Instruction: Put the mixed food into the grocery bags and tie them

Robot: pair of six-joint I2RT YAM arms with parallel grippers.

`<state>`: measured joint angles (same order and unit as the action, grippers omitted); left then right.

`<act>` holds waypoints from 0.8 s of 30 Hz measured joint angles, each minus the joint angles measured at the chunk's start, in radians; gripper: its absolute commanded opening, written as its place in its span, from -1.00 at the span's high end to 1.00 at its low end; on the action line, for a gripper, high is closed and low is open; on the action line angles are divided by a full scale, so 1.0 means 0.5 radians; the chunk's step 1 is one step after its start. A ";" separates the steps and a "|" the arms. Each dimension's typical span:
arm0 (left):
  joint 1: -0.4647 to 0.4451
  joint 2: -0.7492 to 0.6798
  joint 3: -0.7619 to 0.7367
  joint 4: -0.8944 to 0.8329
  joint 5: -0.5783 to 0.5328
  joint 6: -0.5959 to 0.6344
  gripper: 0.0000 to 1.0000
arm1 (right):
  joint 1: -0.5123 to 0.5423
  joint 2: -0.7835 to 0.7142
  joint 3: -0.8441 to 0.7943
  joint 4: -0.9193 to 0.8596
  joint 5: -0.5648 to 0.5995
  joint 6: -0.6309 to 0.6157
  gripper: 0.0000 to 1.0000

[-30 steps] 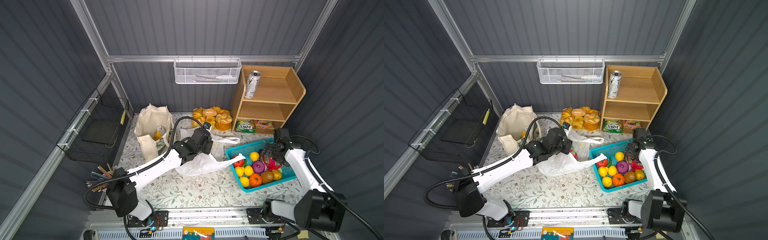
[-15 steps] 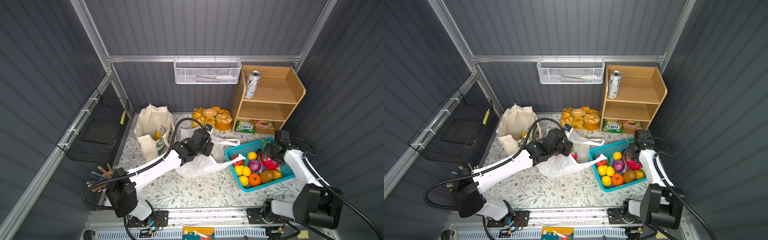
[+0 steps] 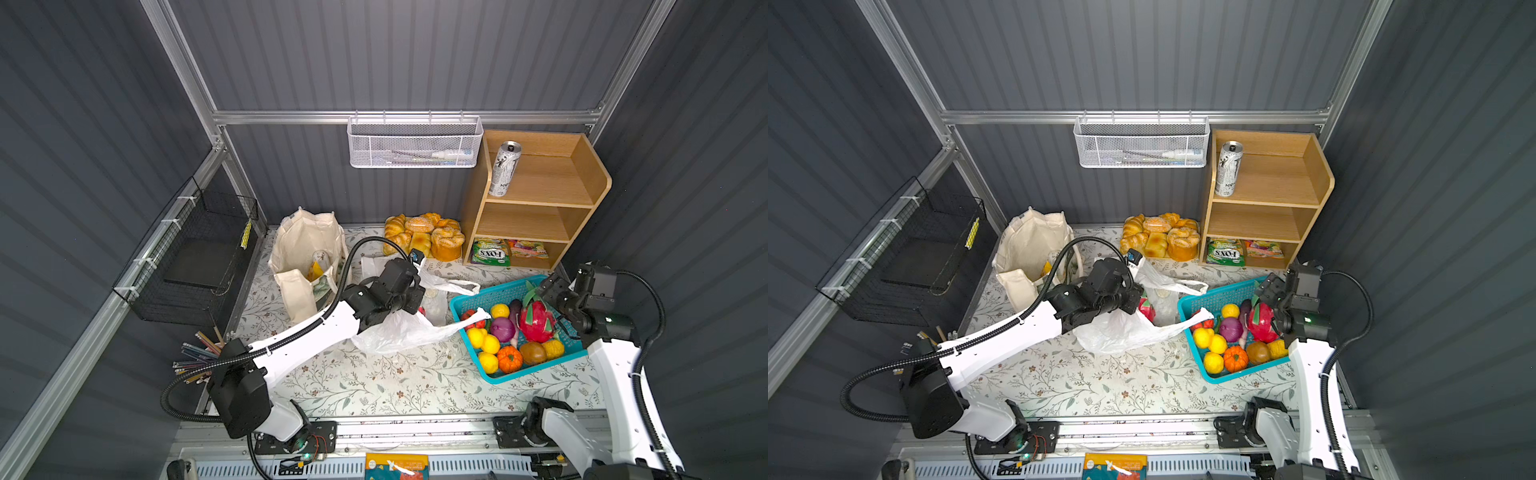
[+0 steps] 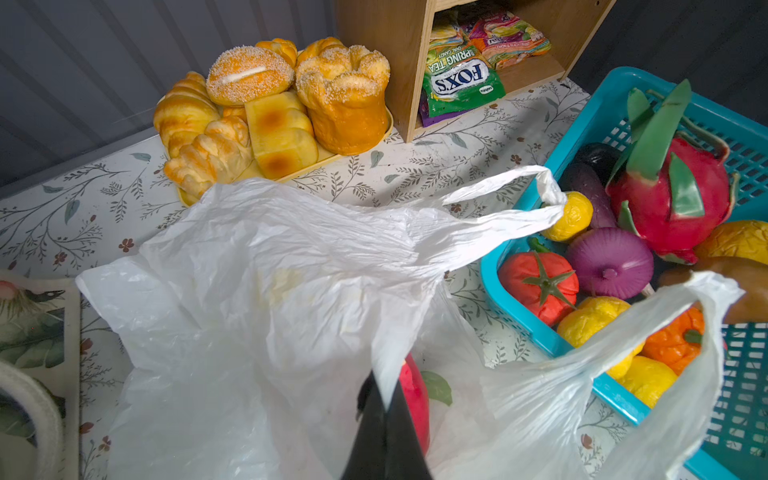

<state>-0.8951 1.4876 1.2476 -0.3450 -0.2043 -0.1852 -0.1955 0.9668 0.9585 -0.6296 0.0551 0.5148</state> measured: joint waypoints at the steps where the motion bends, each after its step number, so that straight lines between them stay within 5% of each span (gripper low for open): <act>1: 0.000 0.000 0.000 0.000 0.000 0.001 1.00 | -0.001 0.047 0.005 -0.001 -0.008 0.002 -0.98; 24: 0.000 0.000 -0.016 0.159 0.214 0.005 1.00 | -0.010 0.747 -0.140 -0.201 -0.005 -0.096 -0.98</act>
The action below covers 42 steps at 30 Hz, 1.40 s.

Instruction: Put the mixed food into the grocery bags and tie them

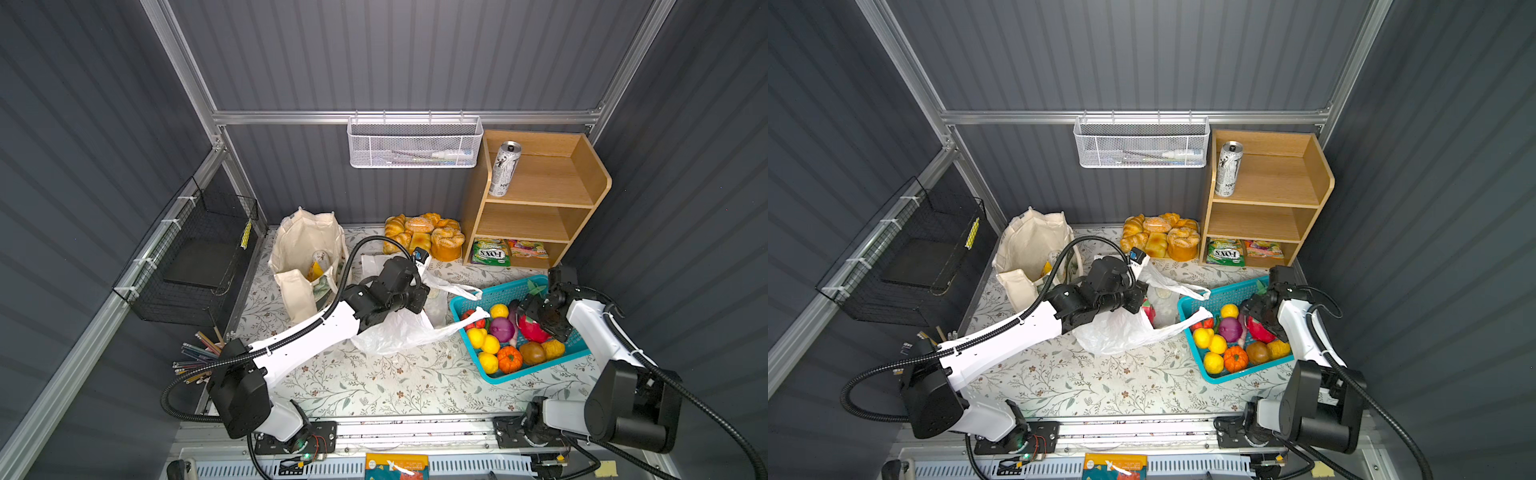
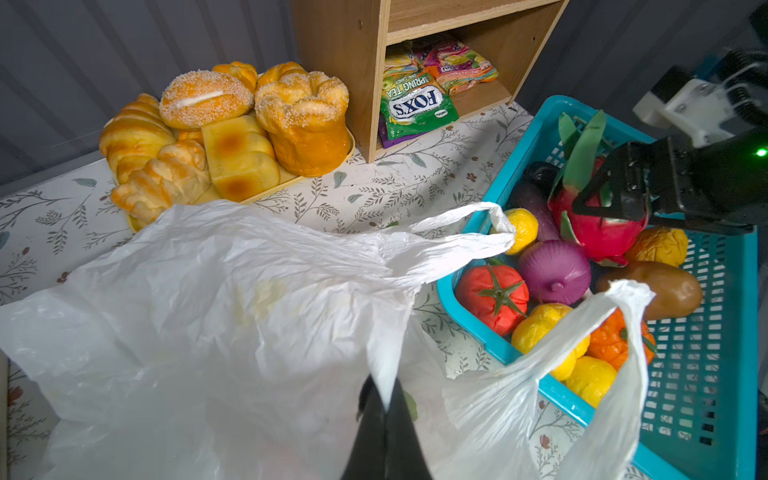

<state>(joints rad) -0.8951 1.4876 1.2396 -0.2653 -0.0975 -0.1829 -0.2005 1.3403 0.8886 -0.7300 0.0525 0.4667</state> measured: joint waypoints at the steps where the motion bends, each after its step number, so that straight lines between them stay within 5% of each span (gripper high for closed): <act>1: 0.000 0.000 -0.007 0.008 0.011 -0.001 1.00 | 0.000 0.026 0.001 0.003 -0.002 -0.002 -0.98; 5: 0.000 0.002 -0.021 0.036 0.037 -0.001 1.00 | -0.002 0.072 0.021 0.034 -0.018 -0.005 -0.94; 16: 0.000 0.006 -0.049 0.034 0.040 -0.002 1.00 | -0.008 -0.145 -0.094 0.100 -0.129 0.038 -0.39; 25: 0.000 0.006 -0.049 -0.011 0.015 0.000 1.00 | -0.021 -0.720 -0.126 0.165 -0.223 0.167 -0.37; 31: 0.000 0.003 -0.053 -0.068 -0.022 0.033 1.00 | 0.006 -0.838 -0.111 0.233 -0.534 0.240 -0.32; 42: 0.000 -0.058 -0.081 -0.181 0.063 0.140 1.00 | 0.787 -0.678 -0.096 0.774 -0.874 0.366 -0.28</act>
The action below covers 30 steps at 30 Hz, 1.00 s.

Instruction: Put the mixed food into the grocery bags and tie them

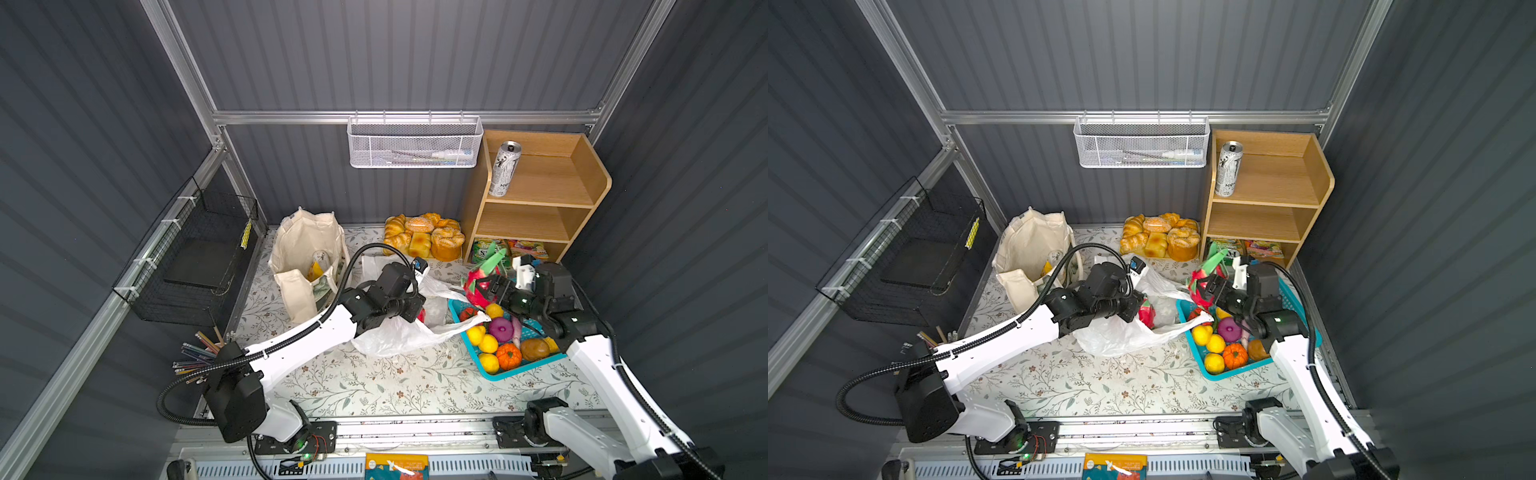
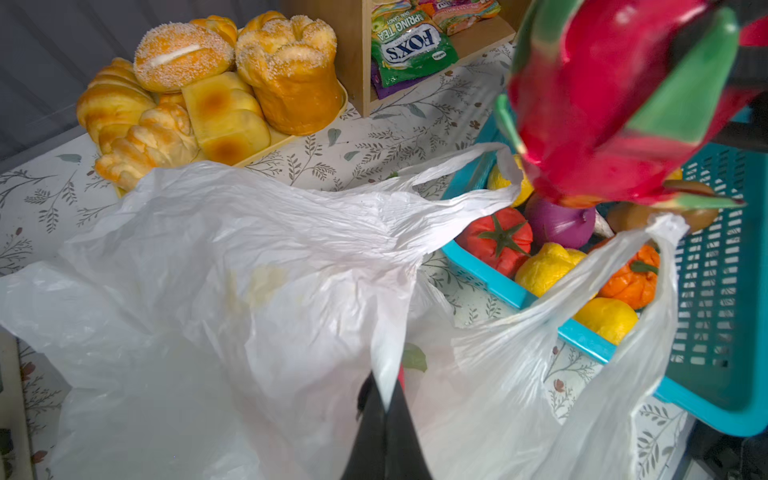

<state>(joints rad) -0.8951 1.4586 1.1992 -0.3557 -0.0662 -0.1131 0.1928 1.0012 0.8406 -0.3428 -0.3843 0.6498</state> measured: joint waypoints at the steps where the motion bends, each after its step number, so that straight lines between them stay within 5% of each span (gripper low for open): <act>1: 0.000 0.000 0.000 -0.008 0.018 0.003 1.00 | 0.040 0.044 0.002 0.054 -0.004 0.005 -0.28; 7: 0.000 0.030 0.065 -0.082 -0.053 -0.076 1.00 | 0.375 0.197 -0.035 0.269 0.027 0.047 -0.25; 19: 0.000 0.121 0.351 -0.187 -0.288 -0.278 1.00 | 0.790 -0.186 -0.517 0.305 0.220 0.127 -0.16; 30: 0.000 0.214 0.453 -0.230 -0.276 -0.293 1.00 | 1.006 0.375 -0.331 0.360 0.153 0.036 -0.14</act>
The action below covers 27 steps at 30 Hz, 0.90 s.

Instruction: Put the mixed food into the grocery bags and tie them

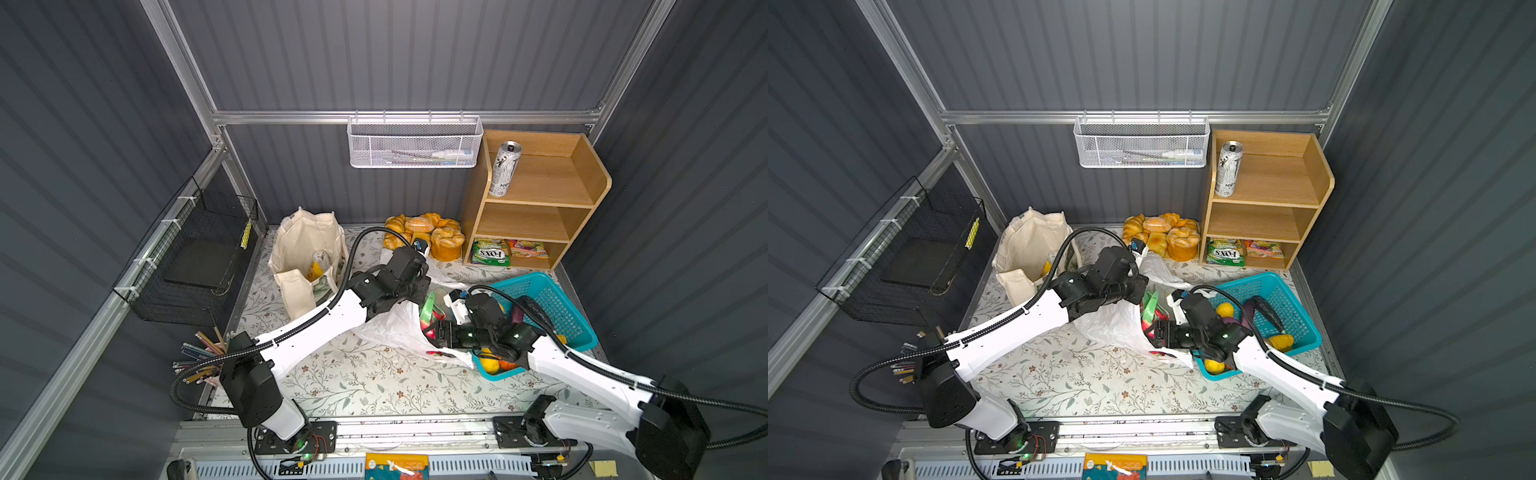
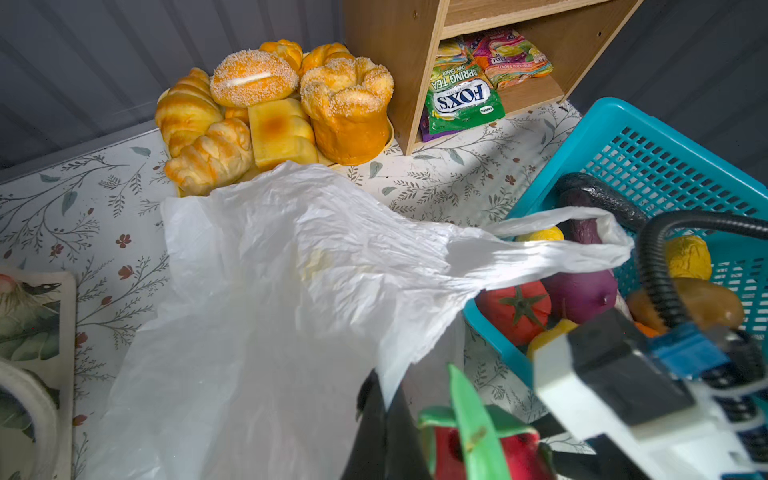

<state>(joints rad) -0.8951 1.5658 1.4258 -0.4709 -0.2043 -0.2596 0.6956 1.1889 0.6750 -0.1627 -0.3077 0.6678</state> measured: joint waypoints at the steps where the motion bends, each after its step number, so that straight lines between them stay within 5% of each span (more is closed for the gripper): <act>1: 0.000 0.000 0.004 0.000 0.014 0.001 1.00 | -0.001 0.060 0.025 0.010 -0.010 -0.001 -0.14; 9: 0.000 0.000 0.027 0.004 0.157 -0.002 1.00 | -0.006 0.581 0.354 0.089 0.056 0.015 -0.26; 17: 0.032 -0.039 -0.170 0.149 0.105 -0.085 1.00 | -0.016 1.045 0.871 0.125 0.114 0.031 -0.97; 27: 0.111 -0.074 -0.208 0.256 0.166 -0.249 1.00 | -0.037 1.038 0.989 -0.009 0.063 -0.056 -0.98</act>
<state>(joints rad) -0.8394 1.5288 1.3216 -0.3428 -0.1215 -0.3840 0.6773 1.7081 1.1694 -0.1673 -0.2764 0.6399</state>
